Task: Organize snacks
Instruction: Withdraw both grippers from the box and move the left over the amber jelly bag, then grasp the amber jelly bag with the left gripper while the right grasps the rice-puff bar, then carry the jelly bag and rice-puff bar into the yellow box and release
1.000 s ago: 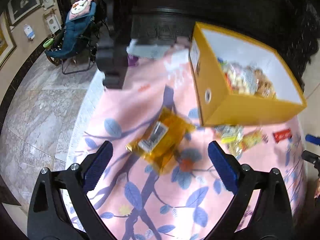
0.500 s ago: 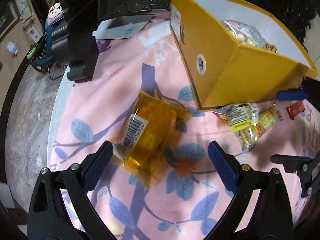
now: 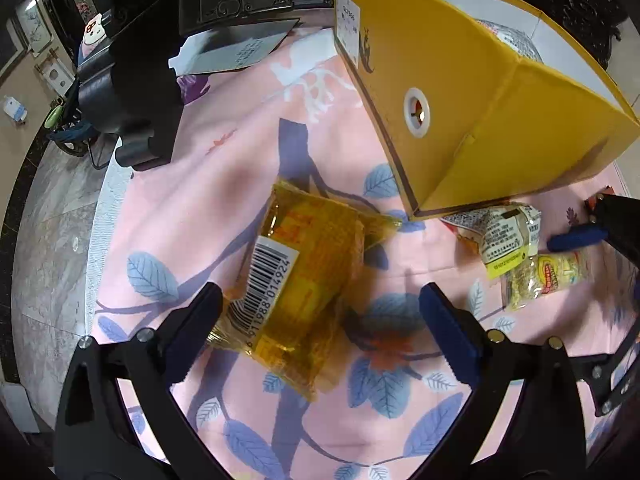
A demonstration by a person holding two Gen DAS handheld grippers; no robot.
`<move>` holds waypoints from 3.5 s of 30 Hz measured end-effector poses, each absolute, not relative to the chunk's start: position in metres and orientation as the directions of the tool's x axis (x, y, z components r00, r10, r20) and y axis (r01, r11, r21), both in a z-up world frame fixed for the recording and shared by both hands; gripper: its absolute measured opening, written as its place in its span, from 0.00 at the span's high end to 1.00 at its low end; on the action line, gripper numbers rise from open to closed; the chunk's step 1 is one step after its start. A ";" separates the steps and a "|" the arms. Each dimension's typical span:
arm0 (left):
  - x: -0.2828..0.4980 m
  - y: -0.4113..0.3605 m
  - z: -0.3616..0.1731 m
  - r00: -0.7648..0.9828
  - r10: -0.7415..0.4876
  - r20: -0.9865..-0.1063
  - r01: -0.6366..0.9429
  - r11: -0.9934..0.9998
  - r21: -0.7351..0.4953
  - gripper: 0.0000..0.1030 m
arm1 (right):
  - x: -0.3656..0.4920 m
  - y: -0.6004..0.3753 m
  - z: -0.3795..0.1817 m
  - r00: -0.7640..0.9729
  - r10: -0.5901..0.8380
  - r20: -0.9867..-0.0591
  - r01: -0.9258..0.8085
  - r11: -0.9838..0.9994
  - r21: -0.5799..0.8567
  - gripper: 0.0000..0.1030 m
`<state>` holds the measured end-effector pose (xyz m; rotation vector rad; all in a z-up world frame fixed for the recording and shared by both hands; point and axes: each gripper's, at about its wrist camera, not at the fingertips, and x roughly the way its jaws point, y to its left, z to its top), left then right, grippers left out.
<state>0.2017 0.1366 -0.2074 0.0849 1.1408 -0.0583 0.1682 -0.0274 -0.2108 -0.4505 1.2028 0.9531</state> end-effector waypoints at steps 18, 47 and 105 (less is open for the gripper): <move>0.201 0.133 -0.219 0.449 -0.018 -0.893 0.118 0.992 0.039 0.18 | 0.159 -0.036 -0.209 0.189 0.301 -0.935 -0.685 0.723 0.094 0.70; 0.135 0.106 -0.173 0.525 -0.046 -0.850 0.038 0.999 -0.031 0.66 | 0.156 -0.061 -0.195 0.235 0.308 -0.922 -0.604 0.789 0.110 0.70; 0.293 -0.006 -0.010 0.690 -0.027 -0.723 -0.036 0.997 -0.072 0.19 | 0.276 -0.162 0.001 0.628 0.256 -0.735 -0.232 0.963 0.138 0.42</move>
